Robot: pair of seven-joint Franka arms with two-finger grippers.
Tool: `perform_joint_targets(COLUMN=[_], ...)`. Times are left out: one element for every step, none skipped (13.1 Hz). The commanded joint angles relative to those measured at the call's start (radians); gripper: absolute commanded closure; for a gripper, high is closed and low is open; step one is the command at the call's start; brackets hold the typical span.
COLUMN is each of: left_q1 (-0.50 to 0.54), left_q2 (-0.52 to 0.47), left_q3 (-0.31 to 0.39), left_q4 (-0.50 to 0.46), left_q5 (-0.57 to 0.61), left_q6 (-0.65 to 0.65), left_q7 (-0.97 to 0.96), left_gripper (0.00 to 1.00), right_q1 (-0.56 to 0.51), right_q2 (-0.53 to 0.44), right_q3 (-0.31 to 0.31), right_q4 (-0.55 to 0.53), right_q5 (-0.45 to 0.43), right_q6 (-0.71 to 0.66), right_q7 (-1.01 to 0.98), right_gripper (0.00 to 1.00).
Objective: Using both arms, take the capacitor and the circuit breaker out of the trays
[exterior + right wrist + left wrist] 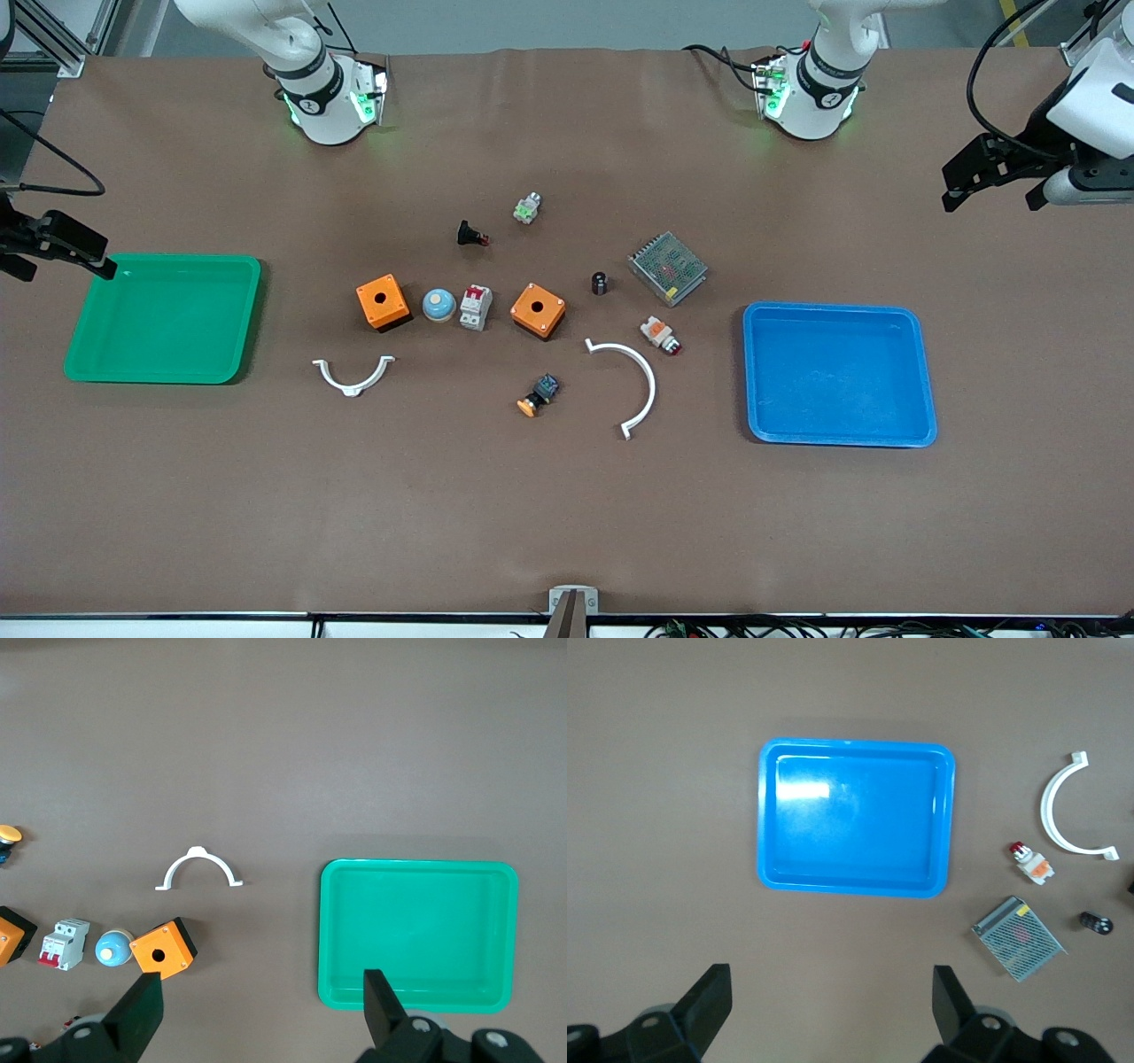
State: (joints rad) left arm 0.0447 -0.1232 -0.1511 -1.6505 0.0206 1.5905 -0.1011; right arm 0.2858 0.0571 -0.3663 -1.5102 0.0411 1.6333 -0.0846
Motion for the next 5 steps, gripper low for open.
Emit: perform_joint_targets(left_q1=[0.007, 0.007, 0.007, 0.007, 0.007], left_q2=[-0.006, -0.004, -0.003, 0.0, 0.0], left_q3=[-0.007, -0.007, -0.007, -0.008, -0.007], left_q4=[0.017, 0.017, 0.018, 0.018, 0.018], left_q5=[0.022, 0.022, 0.022, 0.021, 0.013], left_q6=[-0.009, -0.009, -0.009, -0.009, -0.011], left_q7=[0.009, 0.011, 0.011, 0.012, 0.014], left_gripper=[0.0, 0.0, 0.0, 0.0, 0.0], right_q1=[0.004, 0.001, 0.001, 0.001, 0.001], right_q2=[0.004, 0.004, 0.004, 0.004, 0.004], right_q3=[-0.002, -0.002, -0.002, -0.002, -0.002], right_q4=[0.034, 0.038, 0.038, 0.039, 0.041], right_q5=[-0.012, -0.01, -0.009, -0.009, -0.009], right_q6=[-0.015, -0.015, -0.015, -0.013, -0.013], right_q7=[0.017, 0.017, 0.017, 0.017, 0.017], right_gripper=[0.0, 0.0, 0.0, 0.0, 0.0])
